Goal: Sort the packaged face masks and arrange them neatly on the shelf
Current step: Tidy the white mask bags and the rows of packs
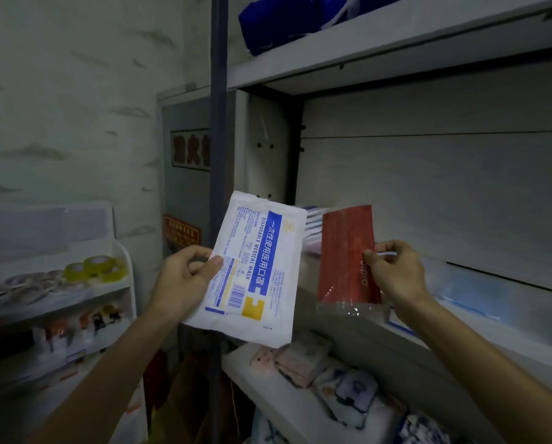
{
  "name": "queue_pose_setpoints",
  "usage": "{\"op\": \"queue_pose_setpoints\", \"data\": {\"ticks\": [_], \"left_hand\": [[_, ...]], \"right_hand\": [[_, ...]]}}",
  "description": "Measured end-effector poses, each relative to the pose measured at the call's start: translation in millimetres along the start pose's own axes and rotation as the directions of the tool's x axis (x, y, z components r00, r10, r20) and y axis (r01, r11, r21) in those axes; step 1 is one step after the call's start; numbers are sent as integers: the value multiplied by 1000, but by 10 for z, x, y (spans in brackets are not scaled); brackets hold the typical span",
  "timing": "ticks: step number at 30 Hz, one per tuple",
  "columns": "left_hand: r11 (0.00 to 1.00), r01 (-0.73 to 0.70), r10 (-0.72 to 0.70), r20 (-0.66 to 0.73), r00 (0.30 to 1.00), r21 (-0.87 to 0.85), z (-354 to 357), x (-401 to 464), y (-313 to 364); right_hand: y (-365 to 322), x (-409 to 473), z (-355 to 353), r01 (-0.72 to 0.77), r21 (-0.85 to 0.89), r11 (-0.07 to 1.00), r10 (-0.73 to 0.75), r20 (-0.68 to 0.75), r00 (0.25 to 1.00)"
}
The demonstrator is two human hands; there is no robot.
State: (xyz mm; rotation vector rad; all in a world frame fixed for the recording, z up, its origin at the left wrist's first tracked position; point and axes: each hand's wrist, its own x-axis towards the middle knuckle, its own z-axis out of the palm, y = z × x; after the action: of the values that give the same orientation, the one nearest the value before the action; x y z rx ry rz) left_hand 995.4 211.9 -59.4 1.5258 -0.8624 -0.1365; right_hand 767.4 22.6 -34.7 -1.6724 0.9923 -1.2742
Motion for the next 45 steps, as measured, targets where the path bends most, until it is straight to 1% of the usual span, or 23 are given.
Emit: {"op": "queue_pose_setpoints", "data": {"ticks": [4, 9, 15, 20, 26, 32, 38, 42, 45], "left_hand": [[997, -30, 33, 44, 998, -70, -228, 522, -177], [995, -55, 63, 102, 993, -81, -266, 1001, -395], [993, -67, 84, 172, 981, -100, 5, 1456, -445], [989, -97, 119, 201, 972, -115, 287, 1892, -376], [986, -134, 154, 248, 957, -96, 597, 2555, -229], [989, -121, 139, 252, 958, -84, 870, 3060, -167], [997, -73, 80, 343, 936, -34, 1072, 3439, -192], [999, -32, 31, 383, 923, -5, 1233, 3651, -288], [997, -48, 19, 435, 900, 57, 1352, 3752, -361]], "right_hand": [[-36, 127, 362, -38, -2, 999, 38, -73, 997], [19, 210, 634, -70, -11, 998, 67, -168, 984], [54, 442, 661, -77, -59, 995, 59, -256, 965], [75, 840, 661, -86, -36, 996, 69, -328, 942], [46, 1377, 770, -48, 1, 999, 45, -363, 931], [113, 1702, 917, -32, -45, 998, 14, -353, 936], [247, 1870, 964, -70, -77, 995, 36, -375, 926], [307, 1937, 957, -93, -81, 992, 51, -416, 908], [321, 1975, 974, -105, -77, 992, 60, -447, 892]]}}
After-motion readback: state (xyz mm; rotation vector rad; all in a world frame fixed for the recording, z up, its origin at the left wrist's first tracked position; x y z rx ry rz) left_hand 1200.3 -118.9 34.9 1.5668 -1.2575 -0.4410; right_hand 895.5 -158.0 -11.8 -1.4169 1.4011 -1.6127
